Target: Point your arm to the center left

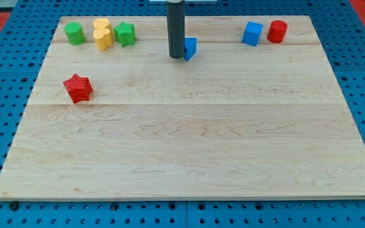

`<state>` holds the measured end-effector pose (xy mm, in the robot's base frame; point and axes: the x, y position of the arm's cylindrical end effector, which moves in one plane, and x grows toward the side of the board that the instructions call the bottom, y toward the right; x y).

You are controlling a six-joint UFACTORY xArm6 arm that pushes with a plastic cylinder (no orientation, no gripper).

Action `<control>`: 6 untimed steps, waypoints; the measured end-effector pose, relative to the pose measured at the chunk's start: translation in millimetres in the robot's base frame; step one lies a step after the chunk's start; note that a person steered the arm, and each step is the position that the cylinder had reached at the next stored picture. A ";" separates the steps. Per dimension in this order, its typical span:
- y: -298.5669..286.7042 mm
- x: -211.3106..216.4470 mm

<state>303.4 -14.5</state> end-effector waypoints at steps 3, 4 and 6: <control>98.3 -30.3; 67.6 -2.5; -159.8 145.0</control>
